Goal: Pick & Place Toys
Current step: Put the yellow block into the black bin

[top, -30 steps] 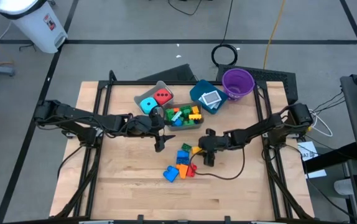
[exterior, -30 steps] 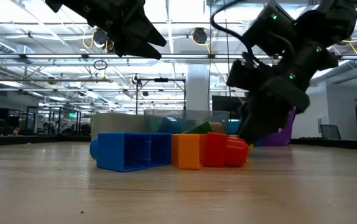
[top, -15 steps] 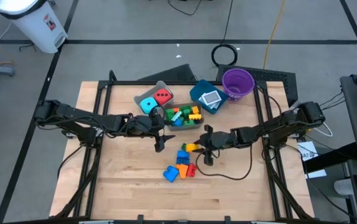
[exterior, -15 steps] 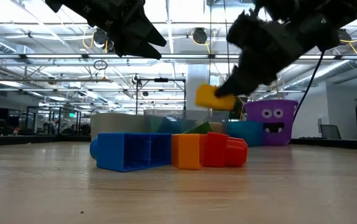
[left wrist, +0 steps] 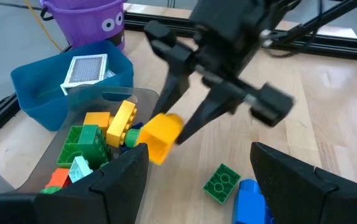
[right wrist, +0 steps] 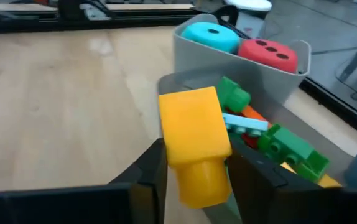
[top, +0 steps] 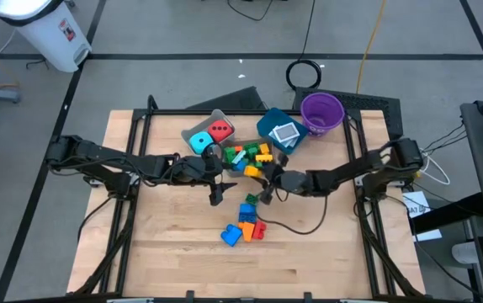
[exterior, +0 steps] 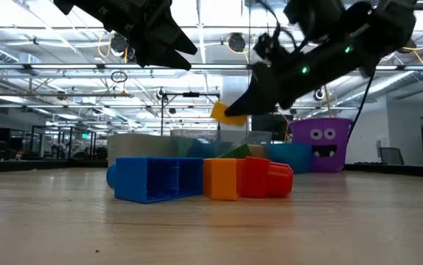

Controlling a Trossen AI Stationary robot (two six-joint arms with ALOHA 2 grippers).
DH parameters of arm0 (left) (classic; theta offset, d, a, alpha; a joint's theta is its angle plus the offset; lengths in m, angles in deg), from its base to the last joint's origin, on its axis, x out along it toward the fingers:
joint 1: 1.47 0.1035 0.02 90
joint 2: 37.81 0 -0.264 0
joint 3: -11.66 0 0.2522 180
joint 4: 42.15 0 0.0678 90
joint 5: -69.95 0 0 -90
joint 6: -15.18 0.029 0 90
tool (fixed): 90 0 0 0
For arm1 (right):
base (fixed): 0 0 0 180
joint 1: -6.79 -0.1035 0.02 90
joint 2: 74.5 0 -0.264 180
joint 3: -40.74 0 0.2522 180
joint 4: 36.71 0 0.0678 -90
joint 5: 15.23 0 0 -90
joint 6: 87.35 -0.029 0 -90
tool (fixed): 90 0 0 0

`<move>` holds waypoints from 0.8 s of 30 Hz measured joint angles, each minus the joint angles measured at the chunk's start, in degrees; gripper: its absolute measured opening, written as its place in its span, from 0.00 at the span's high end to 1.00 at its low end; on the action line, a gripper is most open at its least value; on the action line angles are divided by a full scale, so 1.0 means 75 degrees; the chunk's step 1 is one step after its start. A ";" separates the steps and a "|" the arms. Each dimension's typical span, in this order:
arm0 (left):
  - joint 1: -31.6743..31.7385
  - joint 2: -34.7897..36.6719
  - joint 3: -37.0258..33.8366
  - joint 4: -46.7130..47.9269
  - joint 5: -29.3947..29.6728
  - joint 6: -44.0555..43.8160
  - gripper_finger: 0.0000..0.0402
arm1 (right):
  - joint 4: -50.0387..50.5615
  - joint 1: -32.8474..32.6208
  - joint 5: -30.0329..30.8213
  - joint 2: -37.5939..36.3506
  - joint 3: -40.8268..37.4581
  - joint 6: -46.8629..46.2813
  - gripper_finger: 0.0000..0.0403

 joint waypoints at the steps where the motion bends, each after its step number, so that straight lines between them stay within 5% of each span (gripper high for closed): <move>1: -0.0002 0.0000 0.0000 -0.0003 0.0000 0.0000 0.29 | -0.0142 0.0072 0.0005 0.0154 0.0003 -0.0004 0.72; 17: 0.0000 0.0000 0.0000 -0.0006 0.0000 0.0012 0.29 | -0.1900 0.0376 0.0026 0.0566 0.0012 0.0422 0.71; 24: -0.0003 0.0000 0.0000 -0.0009 0.0000 0.0000 0.29 | -0.1178 0.0786 0.0080 0.0569 0.0015 0.0048 0.63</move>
